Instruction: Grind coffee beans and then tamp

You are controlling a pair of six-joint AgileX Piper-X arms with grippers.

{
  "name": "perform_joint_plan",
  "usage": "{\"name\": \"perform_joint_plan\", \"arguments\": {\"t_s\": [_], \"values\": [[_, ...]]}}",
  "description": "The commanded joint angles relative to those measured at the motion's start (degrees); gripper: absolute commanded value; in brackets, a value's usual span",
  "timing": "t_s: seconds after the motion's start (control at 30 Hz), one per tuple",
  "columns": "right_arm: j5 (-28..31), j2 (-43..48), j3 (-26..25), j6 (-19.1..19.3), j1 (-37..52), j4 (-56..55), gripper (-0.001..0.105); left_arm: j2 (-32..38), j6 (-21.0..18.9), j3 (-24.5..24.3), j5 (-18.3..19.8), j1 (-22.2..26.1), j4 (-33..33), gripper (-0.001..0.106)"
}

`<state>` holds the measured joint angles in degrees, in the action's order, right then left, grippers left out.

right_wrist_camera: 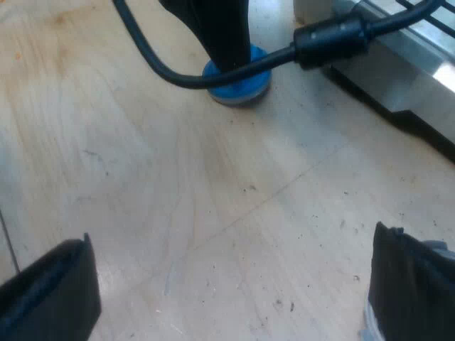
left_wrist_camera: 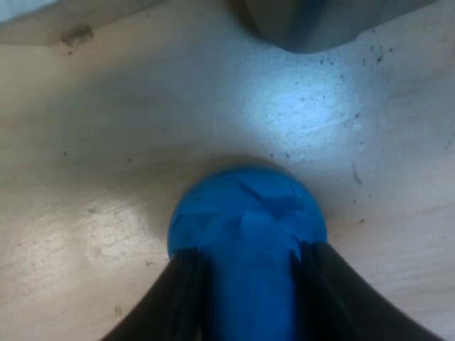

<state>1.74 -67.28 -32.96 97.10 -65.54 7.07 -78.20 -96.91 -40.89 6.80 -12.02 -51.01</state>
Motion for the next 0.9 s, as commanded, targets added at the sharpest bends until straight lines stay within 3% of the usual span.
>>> {"name": "perform_joint_plan", "arguments": {"t_s": [0.03, 0.07, 0.13, 0.17, 0.23, 0.4, 0.6, 0.67, 0.9], "values": [[-0.65, 0.03, -0.39, 0.41, 0.2, 0.86, 0.078, -0.86, -0.52, -0.04, -0.61, 0.0, -0.04, 0.011], [-0.63, 0.03, -0.39, 0.41, 0.2, 0.86, 0.078, -0.94, -0.52, -0.04, -0.61, 0.0, -0.15, 0.016], [-0.63, 0.03, -0.39, 0.41, 0.2, 0.86, 0.078, -1.25, -0.52, -0.04, -0.61, 0.0, -0.38, 0.039], [-0.63, 0.03, -0.39, 0.41, 0.2, 0.86, 0.078, -1.26, -0.52, -0.04, -0.61, 0.0, -0.45, 0.043], [-0.63, 0.03, -0.39, 0.41, 0.2, 0.86, 0.078, -1.25, -0.52, -0.04, -0.61, 0.0, -0.46, 0.062], [-0.49, 0.03, -0.39, -1.7, 0.2, 0.86, 0.078, -0.95, -0.41, -0.96, -3.46, 0.0, -2.54, 0.081], [-0.5, 0.35, -2.36, -2.37, 0.2, -0.79, 0.078, 1.47, -0.41, -3.42, -7.44, 0.0, -6.14, 0.086], [-0.31, 1.07, -7.9, -2.39, 0.2, -10.52, 0.078, 9.92, -0.41, -5.86, -9.14, 0.0, -6.35, 0.086], [-0.64, 2.04, -17.58, -3.16, 2.1, -27.6, 0.078, 23.56, -0.94, -9.89, -9.15, 0.0, -5.7, 0.086]]}}
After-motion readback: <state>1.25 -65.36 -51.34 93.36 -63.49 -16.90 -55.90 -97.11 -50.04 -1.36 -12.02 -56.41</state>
